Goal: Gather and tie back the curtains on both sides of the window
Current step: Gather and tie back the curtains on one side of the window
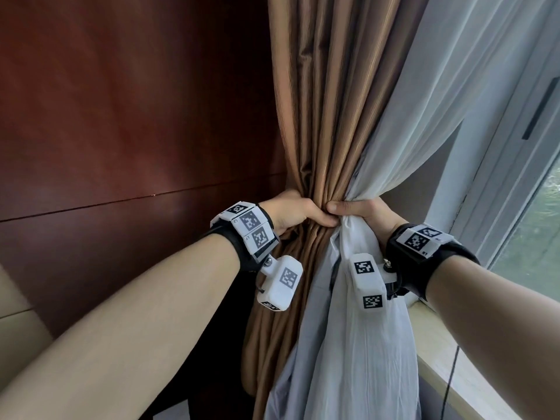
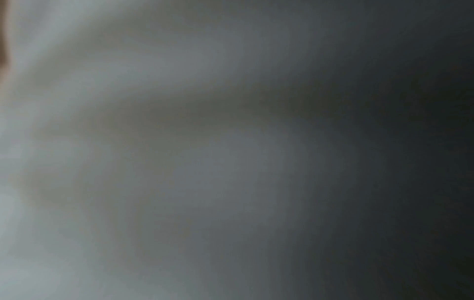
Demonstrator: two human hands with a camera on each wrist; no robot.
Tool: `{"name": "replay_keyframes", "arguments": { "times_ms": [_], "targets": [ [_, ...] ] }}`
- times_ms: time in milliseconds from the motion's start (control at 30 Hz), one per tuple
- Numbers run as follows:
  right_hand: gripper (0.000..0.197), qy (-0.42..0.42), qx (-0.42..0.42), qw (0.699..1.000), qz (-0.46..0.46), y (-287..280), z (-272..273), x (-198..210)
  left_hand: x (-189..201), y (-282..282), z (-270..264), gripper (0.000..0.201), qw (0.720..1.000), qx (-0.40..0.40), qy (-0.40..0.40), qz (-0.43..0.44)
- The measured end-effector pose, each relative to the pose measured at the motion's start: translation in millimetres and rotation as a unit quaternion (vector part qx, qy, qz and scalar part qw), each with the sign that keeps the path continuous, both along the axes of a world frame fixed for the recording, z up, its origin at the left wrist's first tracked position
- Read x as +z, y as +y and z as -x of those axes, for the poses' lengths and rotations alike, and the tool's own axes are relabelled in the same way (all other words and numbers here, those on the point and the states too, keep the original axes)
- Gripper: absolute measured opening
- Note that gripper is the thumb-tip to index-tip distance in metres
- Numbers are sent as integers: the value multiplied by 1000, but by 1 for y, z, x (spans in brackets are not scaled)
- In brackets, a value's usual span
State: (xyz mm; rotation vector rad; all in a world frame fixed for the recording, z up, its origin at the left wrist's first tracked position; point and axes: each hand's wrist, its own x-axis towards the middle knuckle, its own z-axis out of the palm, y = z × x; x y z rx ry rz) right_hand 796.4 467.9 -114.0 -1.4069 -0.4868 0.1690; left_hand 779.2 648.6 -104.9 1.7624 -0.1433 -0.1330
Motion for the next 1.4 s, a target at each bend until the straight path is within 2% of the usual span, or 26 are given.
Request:
{"name": "replay_keyframes", "arguments": {
  "times_ms": [100, 167, 300, 400, 433, 467, 567, 600, 667, 733, 833, 867, 1000, 1067, 1300, 1400],
  "targets": [
    [65, -1, 4, 1000, -7, 2, 1, 0, 3, 4, 0, 81, 1000, -11, 10, -14],
    [68, 4, 0, 1000, -8, 2, 2, 0, 5, 8, 0, 94, 999, -12, -6, -36],
    [84, 31, -25, 999, 1, 0, -3, -1, 9, 16, -2, 126, 990, 76, -78, -91],
    [84, 41, -18, 999, 4, 1, 0, 0, 8, 18, 1, 147, 989, 102, -57, -89],
    [79, 45, -9, 999, 4, 0, 2, 1, 7, 17, 2, 146, 991, 89, -41, -89],
    [73, 52, 5, 999, 4, -2, 4, 2, 7, 16, 6, 133, 995, 58, -19, -81],
    [64, 81, 44, 996, 5, -5, 15, 5, 12, 10, 19, 65, 995, -73, 60, -32],
    [64, 86, 48, 995, 5, -6, 17, 6, 12, 9, 21, 53, 993, -94, 67, -16],
    [64, 87, 44, 995, -3, -8, 19, 4, 11, 6, 21, 42, 992, -106, 66, 1],
    [65, 77, 26, 997, -5, -10, 18, 3, 9, 3, 19, 49, 995, -84, 52, 8],
    [73, 63, -11, 998, 1, -10, 11, 0, 3, 1, 10, 95, 998, 33, -56, 0],
    [79, 59, -25, 998, 4, -10, 8, -1, 1, 0, 8, 100, 995, 61, -82, -6],
    [99, 49, -63, 997, 1, -5, 4, -2, 2, 3, 16, 72, 986, 110, -126, -19],
    [99, 46, -68, 997, -1, -2, 5, -1, 5, 4, 19, 64, 984, 110, -139, -29],
    [88, 44, -83, 995, 11, -1, 9, 2, 2, 1, 17, 89, 989, 73, -124, -21],
    [89, 45, -86, 995, 10, -2, 9, 0, 3, -1, 17, 87, 991, 39, -123, -30]
  ]
}}
